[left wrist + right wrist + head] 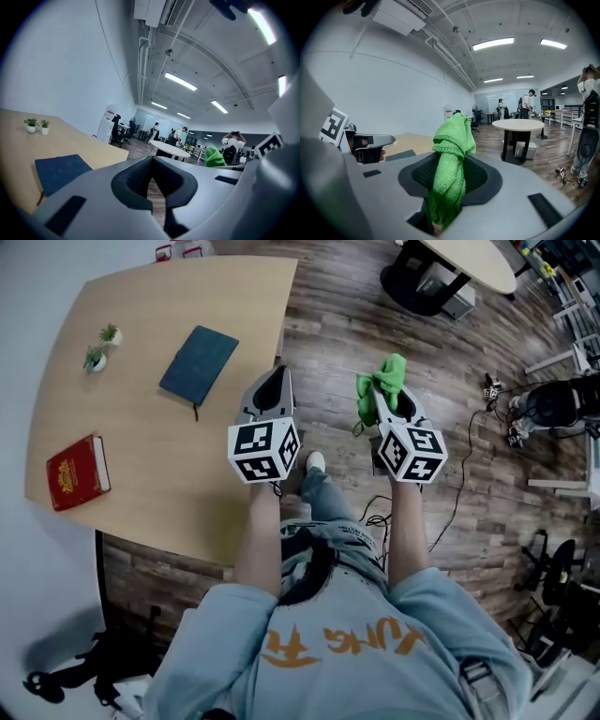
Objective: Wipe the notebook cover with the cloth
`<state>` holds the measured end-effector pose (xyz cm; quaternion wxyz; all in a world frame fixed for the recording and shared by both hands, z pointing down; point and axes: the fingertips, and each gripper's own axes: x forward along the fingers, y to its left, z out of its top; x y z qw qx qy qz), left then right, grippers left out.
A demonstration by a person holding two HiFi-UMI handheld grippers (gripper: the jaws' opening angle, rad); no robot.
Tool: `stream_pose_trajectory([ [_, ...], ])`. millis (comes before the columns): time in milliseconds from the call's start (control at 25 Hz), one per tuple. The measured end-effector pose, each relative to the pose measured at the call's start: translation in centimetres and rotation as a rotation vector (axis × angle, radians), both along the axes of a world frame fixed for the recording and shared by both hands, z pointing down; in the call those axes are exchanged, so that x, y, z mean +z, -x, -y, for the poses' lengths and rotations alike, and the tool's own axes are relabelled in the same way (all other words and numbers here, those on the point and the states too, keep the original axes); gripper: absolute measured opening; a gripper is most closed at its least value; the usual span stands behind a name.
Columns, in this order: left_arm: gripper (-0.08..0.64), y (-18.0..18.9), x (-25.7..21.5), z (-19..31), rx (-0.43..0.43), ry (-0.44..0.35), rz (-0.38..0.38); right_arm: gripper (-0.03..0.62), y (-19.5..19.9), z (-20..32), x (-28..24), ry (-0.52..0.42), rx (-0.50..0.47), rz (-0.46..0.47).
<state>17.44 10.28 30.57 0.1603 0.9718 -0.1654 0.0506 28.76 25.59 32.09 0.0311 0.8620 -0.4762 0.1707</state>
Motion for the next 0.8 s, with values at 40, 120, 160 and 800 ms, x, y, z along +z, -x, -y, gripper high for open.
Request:
stream_pose_trajectory([
  [40, 0.017, -1.1, 0.8, 0.3, -0.006, 0.008, 0.019, 0.127, -1.3, 0.5, 0.7, 0.009, -0.006, 0.015],
  [120, 0.017, -3.3, 2.3, 0.9, -0.015, 0.022, 0.049, 0.127, -3.7, 1.7, 1.8, 0.027, -0.020, 0.035],
  [160, 0.016, -4.1, 2.9, 1.3, -0.024, 0.028, 0.064, 0.127, -4.7, 2.4, 2.3, 0.033, -0.031, 0.045],
  [800, 0.017, -7.2, 6.6, 10.9, -0.284, 0.104, 0.167, 0.127, -11.1, 17.3, 4.6, 0.074, -0.325, 0.123],
])
